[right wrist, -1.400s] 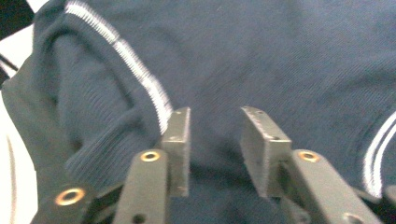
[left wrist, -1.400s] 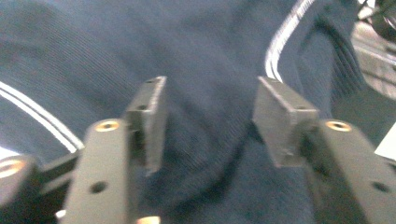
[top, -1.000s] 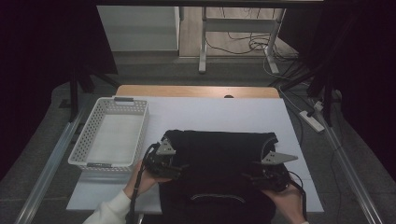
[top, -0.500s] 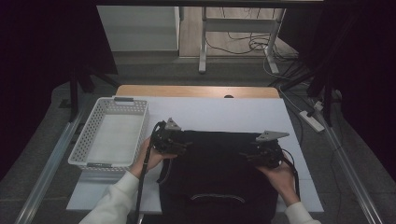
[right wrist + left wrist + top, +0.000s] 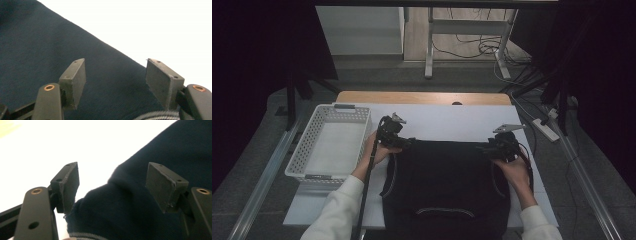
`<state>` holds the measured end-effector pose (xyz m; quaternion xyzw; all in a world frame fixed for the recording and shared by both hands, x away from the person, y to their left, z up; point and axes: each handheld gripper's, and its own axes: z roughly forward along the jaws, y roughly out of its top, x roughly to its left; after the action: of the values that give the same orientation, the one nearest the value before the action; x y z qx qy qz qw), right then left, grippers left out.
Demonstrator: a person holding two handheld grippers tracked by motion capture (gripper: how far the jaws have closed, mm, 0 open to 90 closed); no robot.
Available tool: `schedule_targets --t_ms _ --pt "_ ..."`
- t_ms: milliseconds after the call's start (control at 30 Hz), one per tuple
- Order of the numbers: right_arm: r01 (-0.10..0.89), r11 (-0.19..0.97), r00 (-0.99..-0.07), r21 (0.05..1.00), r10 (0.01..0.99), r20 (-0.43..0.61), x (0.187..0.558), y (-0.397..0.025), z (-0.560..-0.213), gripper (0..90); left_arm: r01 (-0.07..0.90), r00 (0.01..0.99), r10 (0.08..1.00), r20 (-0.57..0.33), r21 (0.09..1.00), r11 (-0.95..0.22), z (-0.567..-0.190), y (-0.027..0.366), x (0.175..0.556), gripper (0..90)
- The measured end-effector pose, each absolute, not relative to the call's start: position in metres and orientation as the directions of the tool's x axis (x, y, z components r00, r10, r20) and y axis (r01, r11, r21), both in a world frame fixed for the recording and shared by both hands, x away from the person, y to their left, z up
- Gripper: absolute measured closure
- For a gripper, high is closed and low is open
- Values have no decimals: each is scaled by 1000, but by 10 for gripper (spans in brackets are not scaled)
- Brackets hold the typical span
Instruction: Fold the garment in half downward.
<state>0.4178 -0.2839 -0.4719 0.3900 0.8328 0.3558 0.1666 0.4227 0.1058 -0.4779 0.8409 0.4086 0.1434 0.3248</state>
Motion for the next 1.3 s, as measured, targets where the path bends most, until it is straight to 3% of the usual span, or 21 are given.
schedule_targets --t_ms 733,1067,1300 --pt "578 444 -605 685 796 -6 447 -296 -487 311 647 619 786 3 565 -512 -503 107 435 301" --pt "645 430 -536 632 844 -27 464 -315 -499 249 661 635 772 -9 524 -538 -517 100 437 291" --pt "700 381 -493 604 870 23 468 -332 -507 237 661 650 757 -63 539 -523 -518 103 435 423"
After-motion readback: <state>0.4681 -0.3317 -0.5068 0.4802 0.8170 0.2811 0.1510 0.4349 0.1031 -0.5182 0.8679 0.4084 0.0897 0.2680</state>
